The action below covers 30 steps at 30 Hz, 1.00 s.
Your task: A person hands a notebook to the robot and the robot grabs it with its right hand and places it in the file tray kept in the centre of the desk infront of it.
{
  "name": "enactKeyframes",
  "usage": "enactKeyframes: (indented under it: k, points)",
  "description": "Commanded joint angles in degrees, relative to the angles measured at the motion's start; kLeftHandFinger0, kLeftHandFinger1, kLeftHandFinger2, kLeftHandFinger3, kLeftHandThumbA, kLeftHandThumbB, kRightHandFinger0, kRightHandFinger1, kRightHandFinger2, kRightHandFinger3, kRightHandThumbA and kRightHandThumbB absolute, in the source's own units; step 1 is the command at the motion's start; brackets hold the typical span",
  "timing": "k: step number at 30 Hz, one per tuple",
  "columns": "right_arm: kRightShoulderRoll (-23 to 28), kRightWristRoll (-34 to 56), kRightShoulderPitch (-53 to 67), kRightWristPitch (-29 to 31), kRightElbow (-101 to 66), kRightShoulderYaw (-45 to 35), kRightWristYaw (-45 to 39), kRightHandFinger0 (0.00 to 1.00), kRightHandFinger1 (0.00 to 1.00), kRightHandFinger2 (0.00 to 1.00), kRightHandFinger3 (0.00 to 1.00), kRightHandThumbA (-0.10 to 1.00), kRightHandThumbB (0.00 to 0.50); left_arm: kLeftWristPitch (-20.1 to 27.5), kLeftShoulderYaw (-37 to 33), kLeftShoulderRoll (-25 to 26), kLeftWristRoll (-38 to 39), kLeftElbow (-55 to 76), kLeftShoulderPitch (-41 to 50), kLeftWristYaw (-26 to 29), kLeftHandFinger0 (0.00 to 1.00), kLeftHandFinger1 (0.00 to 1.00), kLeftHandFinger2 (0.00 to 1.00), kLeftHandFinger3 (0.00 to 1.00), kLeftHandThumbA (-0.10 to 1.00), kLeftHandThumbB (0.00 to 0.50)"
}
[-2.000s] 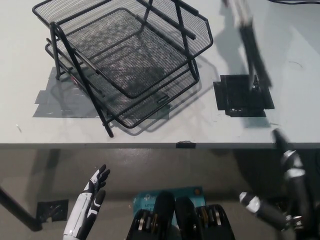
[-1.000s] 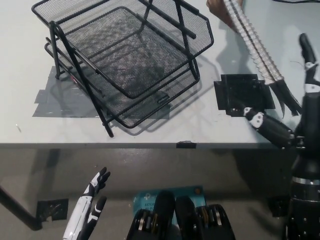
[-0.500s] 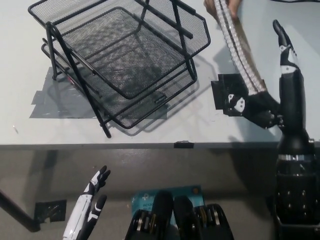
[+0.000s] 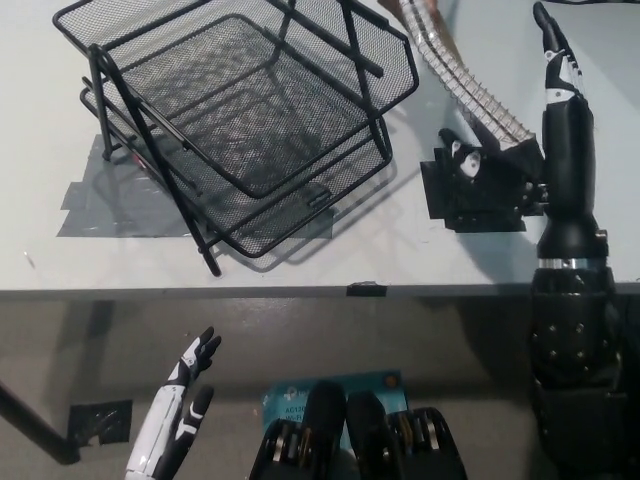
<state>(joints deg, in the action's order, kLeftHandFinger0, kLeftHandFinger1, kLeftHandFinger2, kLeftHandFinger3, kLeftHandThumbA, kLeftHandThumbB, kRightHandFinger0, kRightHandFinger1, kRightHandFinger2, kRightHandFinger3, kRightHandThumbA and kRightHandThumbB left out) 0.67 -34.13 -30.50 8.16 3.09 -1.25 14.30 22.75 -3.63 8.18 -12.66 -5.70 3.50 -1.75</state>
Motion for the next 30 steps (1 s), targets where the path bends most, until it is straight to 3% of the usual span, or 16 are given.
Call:
enactKeyframes:
  k: [1,2,4,15,20,24,30]
  points:
    - [-0.16,-3.76,-3.76,-0.92,2.62,0.46,6.03,0.0,0.0,0.0,0.14,0.82,0.0,1.12,0.28,0.48,-0.1,1.46,-0.46,0.58,1.0,1.0,1.0,1.0,1.0,0.293]
    - [0.07,-5.34,-4.02,-0.19,4.02,1.06,8.03,0.0,0.0,0.0,0.06,0.8,0.0,1.02,0.26,0.41,-0.26,1.51,-0.58,0.65,1.0,1.0,1.0,1.0,1.0,0.294]
    - [0.22,-6.14,-4.32,1.19,5.47,1.6,10.09,0.0,0.0,0.0,0.0,0.77,0.0,0.89,0.29,0.36,-0.24,1.52,-0.62,0.68,1.0,1.0,1.0,1.0,1.0,0.292]
    - [0.62,-5.53,-4.92,2.31,8.16,2.17,14.74,0.0,0.0,0.0,0.01,0.77,0.0,1.01,0.36,0.55,0.1,1.32,-1.08,0.43,1.0,1.0,1.0,1.0,1.0,0.293]
    - [0.58,-5.84,-4.27,1.9,7.02,1.82,16.56,0.0,0.0,0.0,0.03,0.71,0.0,0.84,0.35,0.64,-0.13,1.4,-0.78,0.42,1.0,1.0,1.0,1.0,1.0,0.294]
    - [1.92,-7.14,-4.95,3.12,5.73,0.91,20.16,0.0,0.0,0.0,0.04,0.8,0.0,0.51,0.26,0.71,0.03,1.55,-0.75,0.16,1.0,1.0,1.0,1.0,1.0,0.294]
    - [1.37,-7.2,-5.49,-0.12,-3.84,-1.65,20.54,0.0,0.0,0.0,0.0,0.82,0.0,0.94,0.24,0.71,0.35,1.32,-0.89,0.12,1.0,1.0,1.0,1.0,1.0,0.289]
